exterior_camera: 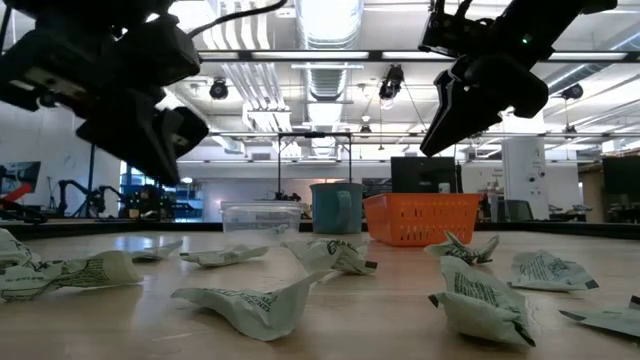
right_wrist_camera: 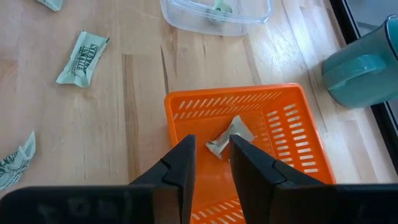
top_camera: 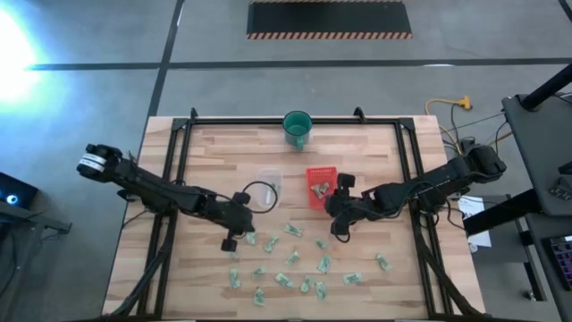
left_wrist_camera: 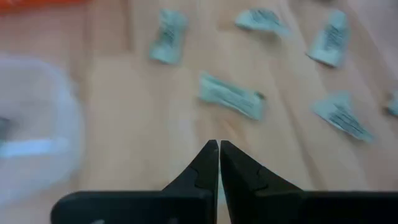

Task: Pick and place items into bin
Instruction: Put the stevia packet into the transparent bin

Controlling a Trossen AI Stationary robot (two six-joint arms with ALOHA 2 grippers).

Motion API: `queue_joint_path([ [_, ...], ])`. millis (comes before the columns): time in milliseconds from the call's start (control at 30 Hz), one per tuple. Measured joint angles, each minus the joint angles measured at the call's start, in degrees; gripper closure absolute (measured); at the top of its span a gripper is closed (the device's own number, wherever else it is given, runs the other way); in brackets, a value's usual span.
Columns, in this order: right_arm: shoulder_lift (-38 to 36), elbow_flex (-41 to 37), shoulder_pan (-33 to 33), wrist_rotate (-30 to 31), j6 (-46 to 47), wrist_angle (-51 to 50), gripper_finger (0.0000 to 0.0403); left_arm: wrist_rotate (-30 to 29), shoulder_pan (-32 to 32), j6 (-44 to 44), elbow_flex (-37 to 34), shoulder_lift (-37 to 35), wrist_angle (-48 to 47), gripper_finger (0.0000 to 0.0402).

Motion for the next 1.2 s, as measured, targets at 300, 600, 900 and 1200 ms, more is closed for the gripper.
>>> queue_joint_path([
  [300,0.00,0.00,0.00,0.04,1.27,-0.02,0.0301,-0.18,-1.54,-0.46,-0.94,4.29,0.98,0.0341],
  [600,0.04,0.00,-0.02,0.04,1.51,0.00,0.0300,-1.65,-1.72,-3.53,-0.22,7.39,1.45,0.0201],
  [900,0.07,0.00,-0.02,0.02,1.51,-0.04,0.0301,-1.83,-1.83,-6.69,0.09,11.50,1.51,0.0143],
  [1200,0.07,0.00,-0.02,0.02,1.51,-0.04,0.0299,-2.04,-1.83,-7.83,0.88,13.63,1.66,0.0145],
])
